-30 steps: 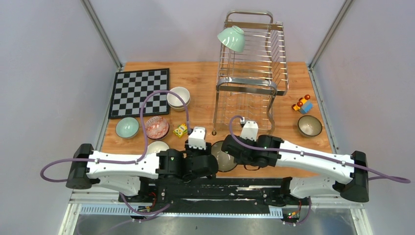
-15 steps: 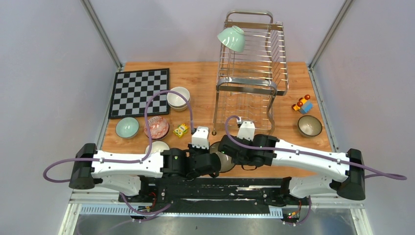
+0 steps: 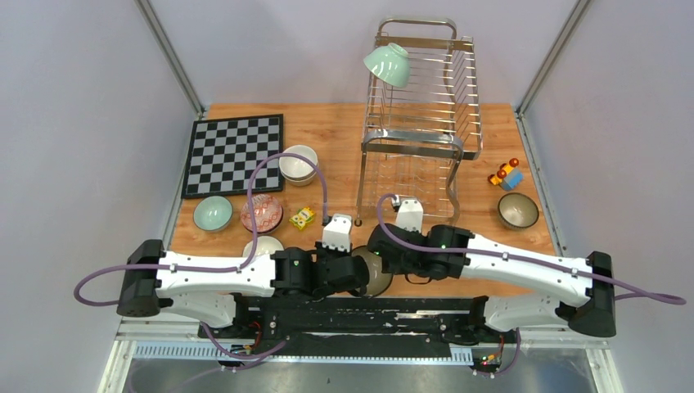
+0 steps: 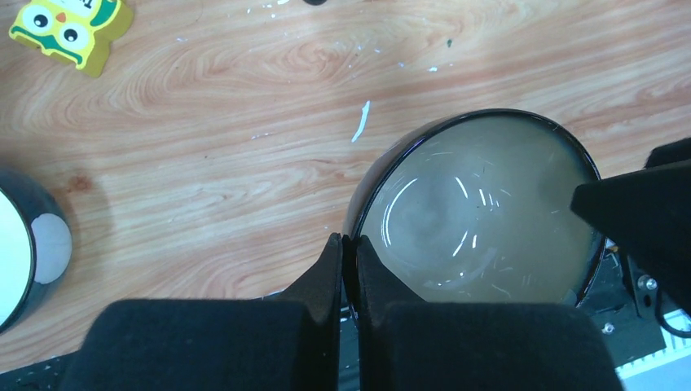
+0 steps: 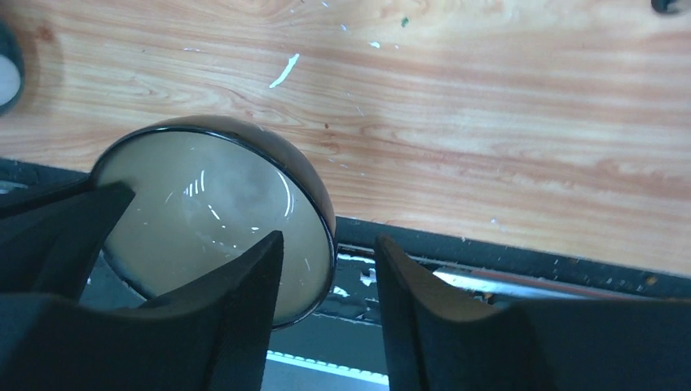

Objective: Unload the bowls from the dish rack
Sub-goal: Place the bowl at the center of the board.

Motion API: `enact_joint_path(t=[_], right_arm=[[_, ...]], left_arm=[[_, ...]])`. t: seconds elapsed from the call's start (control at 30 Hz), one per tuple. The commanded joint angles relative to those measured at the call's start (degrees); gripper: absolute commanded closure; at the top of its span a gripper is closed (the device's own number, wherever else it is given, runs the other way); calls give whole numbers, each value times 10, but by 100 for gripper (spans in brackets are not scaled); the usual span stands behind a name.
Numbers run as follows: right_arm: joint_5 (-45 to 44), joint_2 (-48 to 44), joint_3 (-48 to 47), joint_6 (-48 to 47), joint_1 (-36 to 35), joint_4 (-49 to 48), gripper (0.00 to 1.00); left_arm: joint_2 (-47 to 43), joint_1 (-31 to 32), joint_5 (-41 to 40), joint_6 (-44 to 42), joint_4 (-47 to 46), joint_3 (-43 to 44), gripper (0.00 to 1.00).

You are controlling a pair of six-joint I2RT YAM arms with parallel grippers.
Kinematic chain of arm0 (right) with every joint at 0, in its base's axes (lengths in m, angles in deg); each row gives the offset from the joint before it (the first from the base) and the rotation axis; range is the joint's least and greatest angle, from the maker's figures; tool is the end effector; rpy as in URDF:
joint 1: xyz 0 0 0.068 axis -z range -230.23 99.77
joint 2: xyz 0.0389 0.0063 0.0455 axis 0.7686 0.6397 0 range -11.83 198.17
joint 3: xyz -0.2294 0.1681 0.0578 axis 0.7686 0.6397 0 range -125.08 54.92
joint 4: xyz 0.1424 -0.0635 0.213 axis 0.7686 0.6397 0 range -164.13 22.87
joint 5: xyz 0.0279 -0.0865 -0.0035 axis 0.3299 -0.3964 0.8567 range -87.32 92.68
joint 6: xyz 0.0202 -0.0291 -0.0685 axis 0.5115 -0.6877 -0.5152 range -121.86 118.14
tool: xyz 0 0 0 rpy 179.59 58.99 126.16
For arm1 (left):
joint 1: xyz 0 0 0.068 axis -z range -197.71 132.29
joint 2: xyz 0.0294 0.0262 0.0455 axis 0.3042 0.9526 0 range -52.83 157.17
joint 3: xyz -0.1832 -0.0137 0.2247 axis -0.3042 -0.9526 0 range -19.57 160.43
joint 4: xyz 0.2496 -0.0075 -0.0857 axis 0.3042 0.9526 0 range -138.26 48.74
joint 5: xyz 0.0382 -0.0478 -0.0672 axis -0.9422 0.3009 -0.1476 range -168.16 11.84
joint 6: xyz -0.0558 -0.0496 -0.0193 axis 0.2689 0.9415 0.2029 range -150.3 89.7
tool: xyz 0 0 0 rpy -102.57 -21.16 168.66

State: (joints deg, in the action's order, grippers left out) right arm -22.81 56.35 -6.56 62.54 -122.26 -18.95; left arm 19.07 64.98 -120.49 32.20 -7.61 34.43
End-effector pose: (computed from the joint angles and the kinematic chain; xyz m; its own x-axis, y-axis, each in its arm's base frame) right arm 0.0981 0.2111 0.2883 -0.8355 0.0626 -0.5459 -0.0985 0.9603 0.2609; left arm 0.0757 -0.2429 0.2580 -0.6609 -0.0019 -0.7505 0.2216 0.9549 -0.1976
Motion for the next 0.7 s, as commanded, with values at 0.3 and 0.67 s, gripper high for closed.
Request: enact_joint_path(t=[0.3, 0.67], right_arm=[[57, -117, 97, -272, -1, -138, 42], [66, -68, 92, -264, -1, -135, 59]], left_arm=[[-41, -31, 66, -40, -80, -19, 100], [-48, -45, 101, -49, -99, -23, 100]])
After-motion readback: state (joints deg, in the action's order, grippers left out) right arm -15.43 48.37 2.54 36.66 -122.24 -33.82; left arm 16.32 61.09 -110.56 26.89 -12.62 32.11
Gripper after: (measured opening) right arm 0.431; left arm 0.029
